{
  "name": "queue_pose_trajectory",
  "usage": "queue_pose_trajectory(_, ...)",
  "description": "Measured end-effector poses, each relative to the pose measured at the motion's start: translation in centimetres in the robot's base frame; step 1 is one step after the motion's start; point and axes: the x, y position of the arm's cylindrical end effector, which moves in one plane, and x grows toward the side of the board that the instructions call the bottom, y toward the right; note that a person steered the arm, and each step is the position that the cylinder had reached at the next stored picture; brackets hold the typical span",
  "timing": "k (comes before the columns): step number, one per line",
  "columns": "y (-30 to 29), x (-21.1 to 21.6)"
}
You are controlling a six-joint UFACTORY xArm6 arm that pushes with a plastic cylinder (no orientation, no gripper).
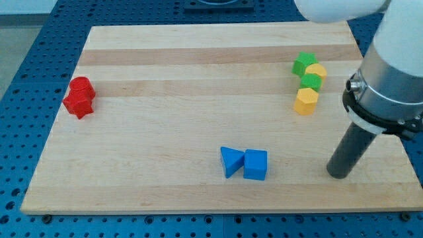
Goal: Move the blue blocks towards red blocks
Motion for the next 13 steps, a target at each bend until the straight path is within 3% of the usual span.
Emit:
queue_pose_trajectory(1,-2.0,0.9)
queue_pose_trajectory(6,-27.2,-1.2)
queue_pose_trajectory(13,-28.9,-7.8)
